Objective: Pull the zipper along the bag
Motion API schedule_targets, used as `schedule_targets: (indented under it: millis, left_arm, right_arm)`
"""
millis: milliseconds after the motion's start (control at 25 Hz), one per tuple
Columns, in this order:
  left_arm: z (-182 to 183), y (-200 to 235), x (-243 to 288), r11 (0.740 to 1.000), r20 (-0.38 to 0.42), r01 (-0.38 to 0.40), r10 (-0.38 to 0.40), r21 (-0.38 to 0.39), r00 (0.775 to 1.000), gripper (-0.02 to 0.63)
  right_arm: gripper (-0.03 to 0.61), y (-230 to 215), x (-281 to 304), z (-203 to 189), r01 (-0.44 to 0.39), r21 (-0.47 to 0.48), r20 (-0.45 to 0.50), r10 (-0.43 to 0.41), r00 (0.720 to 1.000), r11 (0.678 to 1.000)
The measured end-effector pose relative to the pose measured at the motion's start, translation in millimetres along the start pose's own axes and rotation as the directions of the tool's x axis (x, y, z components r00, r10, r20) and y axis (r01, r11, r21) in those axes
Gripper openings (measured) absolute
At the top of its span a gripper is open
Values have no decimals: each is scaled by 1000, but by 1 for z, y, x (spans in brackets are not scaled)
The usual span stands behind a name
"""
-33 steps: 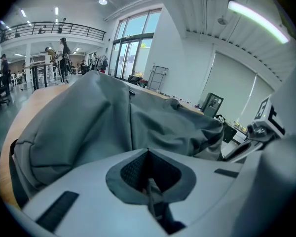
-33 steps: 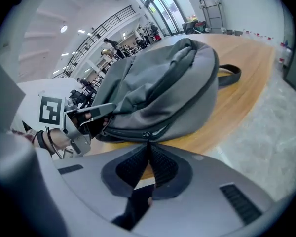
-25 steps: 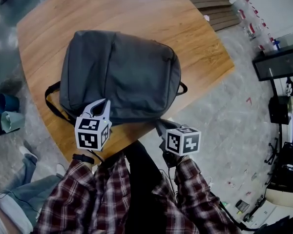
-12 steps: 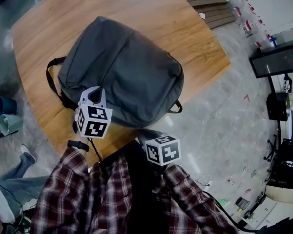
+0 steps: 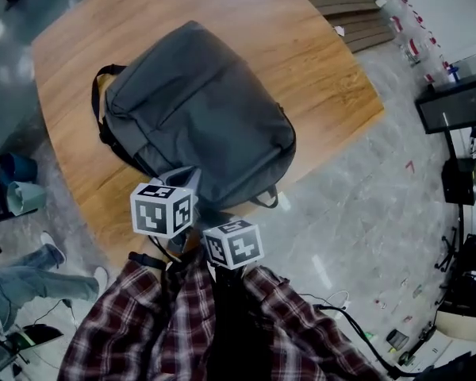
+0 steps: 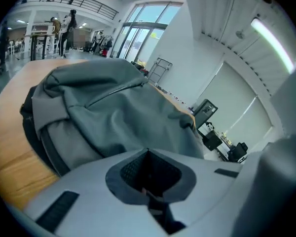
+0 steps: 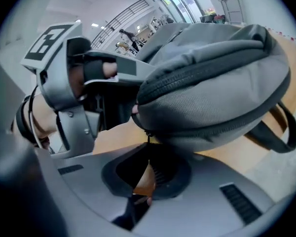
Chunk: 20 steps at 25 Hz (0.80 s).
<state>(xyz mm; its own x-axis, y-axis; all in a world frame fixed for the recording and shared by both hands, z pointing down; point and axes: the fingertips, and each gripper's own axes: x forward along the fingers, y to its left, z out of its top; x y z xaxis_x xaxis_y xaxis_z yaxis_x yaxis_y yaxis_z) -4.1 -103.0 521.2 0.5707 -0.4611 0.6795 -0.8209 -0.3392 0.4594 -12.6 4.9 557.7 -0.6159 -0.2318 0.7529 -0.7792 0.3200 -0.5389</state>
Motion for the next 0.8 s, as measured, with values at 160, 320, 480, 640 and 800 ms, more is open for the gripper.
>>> schedule_targets:
  millis: [160,320,480,640,800]
  left_arm:
    - [-3,2,8,996,31,-43,41,76,999,8]
    - [-5,3,9,991,51,-63,57,115,997,8]
    - [-6,4,10,993,49,-36,31,114,998,8]
    - [-5,1,12,994,55,-22,16,112,998,8]
    - [-6,1,10,992,62,-7,0,122,998,8]
  right_arm:
    - [17,-2,-9,-2,48,-101,-17,-50,999,994]
    - [17,-8,-17,-2,91,-153,-15,-95,995,984]
    - [17,-34,-38,0,131,-151,2,-132,991,980]
    - [18,-67,-67,8,201,-185,19,-201,979,962]
    - [18,-124,-108,18,270,-115,50,-266,963,956]
